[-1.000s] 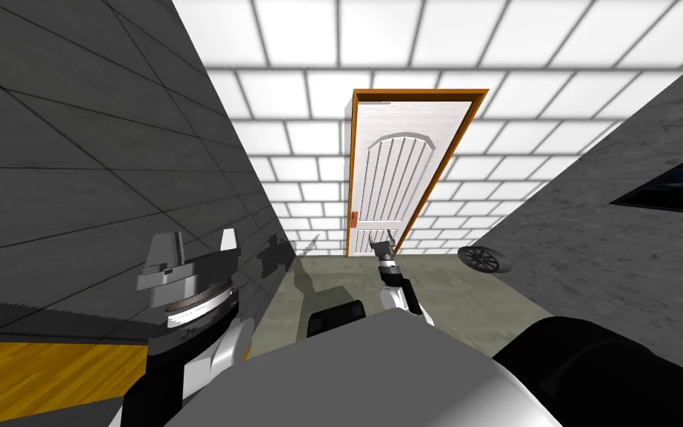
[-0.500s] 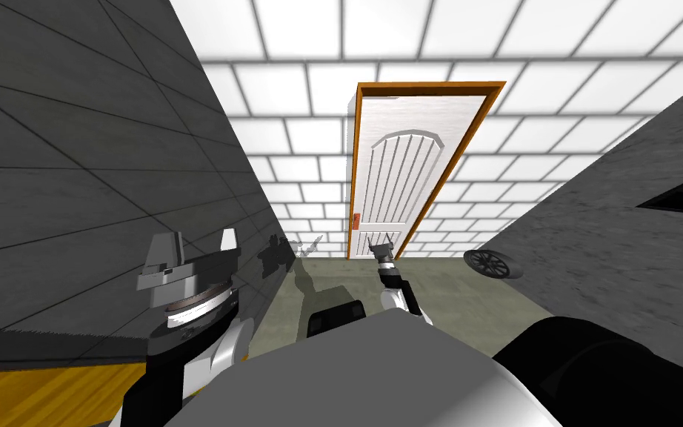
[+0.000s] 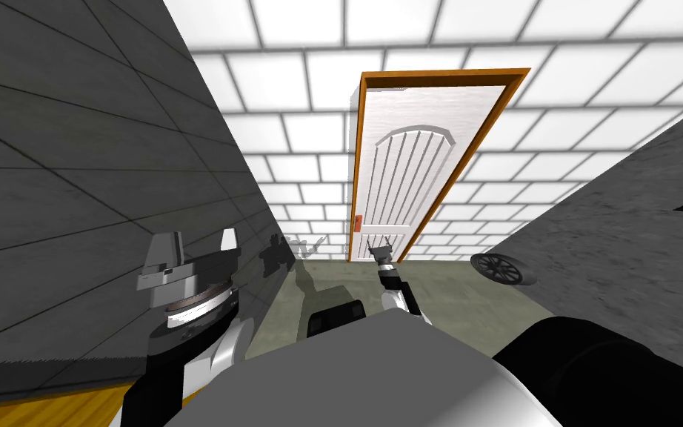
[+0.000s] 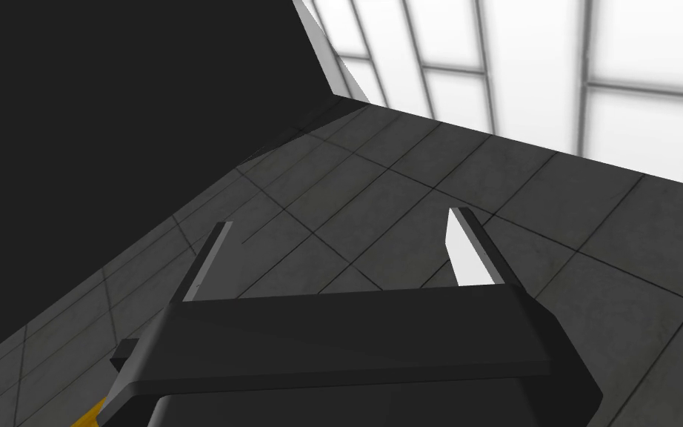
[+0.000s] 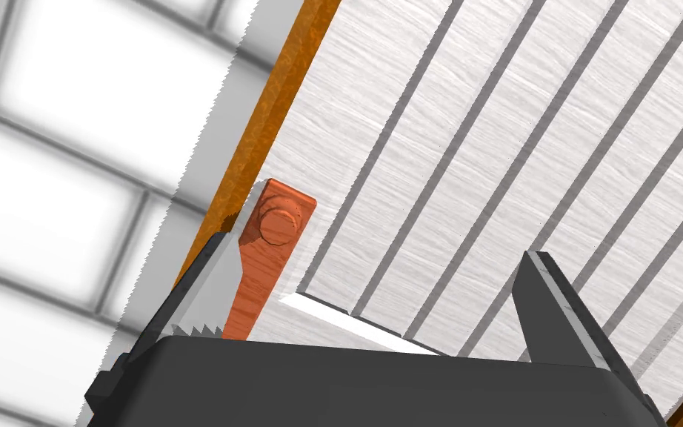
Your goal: Pull the door open
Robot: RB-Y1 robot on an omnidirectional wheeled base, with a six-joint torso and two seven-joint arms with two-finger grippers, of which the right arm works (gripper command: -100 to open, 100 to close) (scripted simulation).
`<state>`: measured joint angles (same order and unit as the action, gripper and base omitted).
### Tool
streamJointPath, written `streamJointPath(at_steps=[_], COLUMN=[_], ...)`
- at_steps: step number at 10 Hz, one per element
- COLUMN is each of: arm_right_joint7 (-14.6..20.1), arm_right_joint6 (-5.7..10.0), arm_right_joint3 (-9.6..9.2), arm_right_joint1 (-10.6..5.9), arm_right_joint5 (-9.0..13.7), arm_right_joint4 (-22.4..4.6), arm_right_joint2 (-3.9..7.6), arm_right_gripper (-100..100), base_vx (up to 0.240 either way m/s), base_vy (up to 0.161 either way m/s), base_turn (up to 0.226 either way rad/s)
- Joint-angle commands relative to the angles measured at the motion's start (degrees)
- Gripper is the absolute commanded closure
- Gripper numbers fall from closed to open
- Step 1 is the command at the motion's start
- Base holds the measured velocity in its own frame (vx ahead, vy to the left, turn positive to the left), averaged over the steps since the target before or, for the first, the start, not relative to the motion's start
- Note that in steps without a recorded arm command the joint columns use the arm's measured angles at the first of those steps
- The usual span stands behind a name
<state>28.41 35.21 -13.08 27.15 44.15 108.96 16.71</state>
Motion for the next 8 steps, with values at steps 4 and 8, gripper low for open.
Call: streamJointPath(at_steps=[4,8], arm_right_joint7=[3.87,7.51], arm_right_joint6=[0.36,0.56], arm_right_joint3=[-1.61,-3.1], arm_right_joint1=[-0.36,-0.6], arm_right_joint5=[4.88,9.73], arm_right_joint4=[-2.86,-5.38], arm_right_joint2=[1.76,3.46], arm_right_gripper=[-100,-100], base_vx=[0.099,0.119], base_vy=[-0.003,-0.004], base_turn=[0.017,0.019])
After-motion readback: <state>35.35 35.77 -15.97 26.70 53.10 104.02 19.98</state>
